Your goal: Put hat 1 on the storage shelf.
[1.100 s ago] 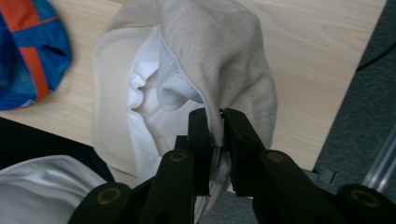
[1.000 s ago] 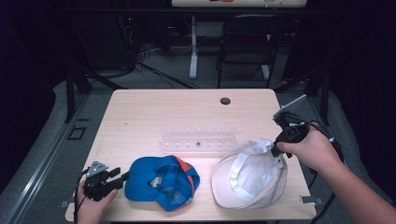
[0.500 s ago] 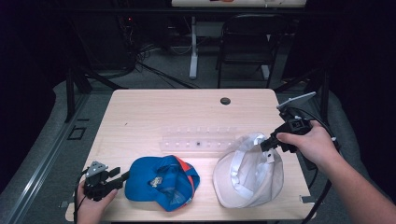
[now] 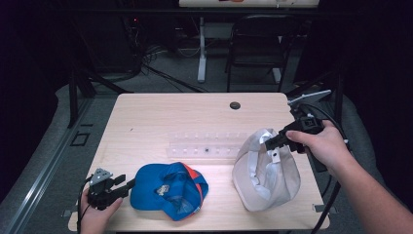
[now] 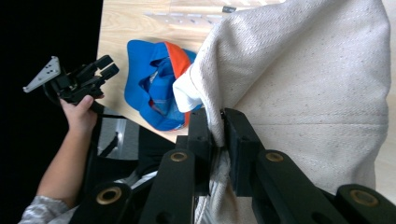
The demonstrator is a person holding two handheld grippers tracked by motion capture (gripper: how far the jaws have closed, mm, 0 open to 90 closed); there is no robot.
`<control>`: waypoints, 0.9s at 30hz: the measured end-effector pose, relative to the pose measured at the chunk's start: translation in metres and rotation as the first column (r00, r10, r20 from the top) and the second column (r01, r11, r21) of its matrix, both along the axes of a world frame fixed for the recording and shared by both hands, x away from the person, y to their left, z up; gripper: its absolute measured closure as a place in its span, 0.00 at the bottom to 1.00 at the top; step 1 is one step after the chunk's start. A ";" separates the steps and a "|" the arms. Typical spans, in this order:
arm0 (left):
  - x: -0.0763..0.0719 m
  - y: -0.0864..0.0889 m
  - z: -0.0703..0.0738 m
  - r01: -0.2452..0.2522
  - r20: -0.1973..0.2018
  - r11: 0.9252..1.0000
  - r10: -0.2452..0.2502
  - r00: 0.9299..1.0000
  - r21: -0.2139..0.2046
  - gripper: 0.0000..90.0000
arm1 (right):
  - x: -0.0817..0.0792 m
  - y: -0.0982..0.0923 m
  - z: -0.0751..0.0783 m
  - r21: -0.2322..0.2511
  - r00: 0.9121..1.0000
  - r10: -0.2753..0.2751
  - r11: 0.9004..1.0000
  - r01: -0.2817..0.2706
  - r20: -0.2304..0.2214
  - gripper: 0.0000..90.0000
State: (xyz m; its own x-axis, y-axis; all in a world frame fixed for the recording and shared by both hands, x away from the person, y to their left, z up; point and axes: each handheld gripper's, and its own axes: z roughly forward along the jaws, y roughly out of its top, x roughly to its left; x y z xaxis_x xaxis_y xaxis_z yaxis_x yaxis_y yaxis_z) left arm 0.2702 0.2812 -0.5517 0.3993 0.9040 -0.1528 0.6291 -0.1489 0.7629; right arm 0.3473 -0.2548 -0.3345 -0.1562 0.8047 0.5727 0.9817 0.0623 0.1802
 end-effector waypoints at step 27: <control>-0.003 -0.023 0.016 0.060 0.028 0.996 -0.058 0.998 -0.068 0.57 | 0.034 0.029 0.039 0.140 0.993 -0.006 0.990 -0.010 0.115 0.91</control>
